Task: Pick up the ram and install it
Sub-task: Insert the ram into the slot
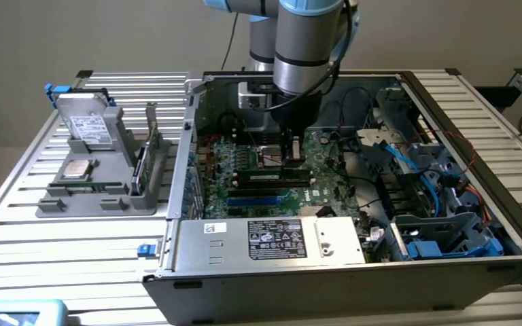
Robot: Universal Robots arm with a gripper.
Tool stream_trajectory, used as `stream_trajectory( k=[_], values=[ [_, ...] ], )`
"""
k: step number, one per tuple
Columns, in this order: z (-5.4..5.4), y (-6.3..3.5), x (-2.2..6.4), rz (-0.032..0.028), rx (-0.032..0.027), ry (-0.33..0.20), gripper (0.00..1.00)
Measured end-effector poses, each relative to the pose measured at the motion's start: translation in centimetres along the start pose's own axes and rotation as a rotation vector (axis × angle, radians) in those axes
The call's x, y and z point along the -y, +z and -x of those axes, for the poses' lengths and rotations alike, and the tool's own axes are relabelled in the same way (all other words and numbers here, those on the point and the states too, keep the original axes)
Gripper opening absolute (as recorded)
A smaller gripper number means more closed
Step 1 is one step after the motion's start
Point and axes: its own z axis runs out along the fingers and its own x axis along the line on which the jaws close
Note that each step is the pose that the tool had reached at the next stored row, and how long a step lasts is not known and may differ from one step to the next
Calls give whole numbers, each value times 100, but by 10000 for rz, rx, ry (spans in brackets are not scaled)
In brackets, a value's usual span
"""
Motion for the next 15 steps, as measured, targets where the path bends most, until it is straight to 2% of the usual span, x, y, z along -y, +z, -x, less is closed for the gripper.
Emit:
stream_trajectory(
  k=[9, 15],
  values=[
    [-1, 5, 1, -8, 0, -2, 12],
    [-1, 24, -1, -38, 0, -1, 12]
  ],
)
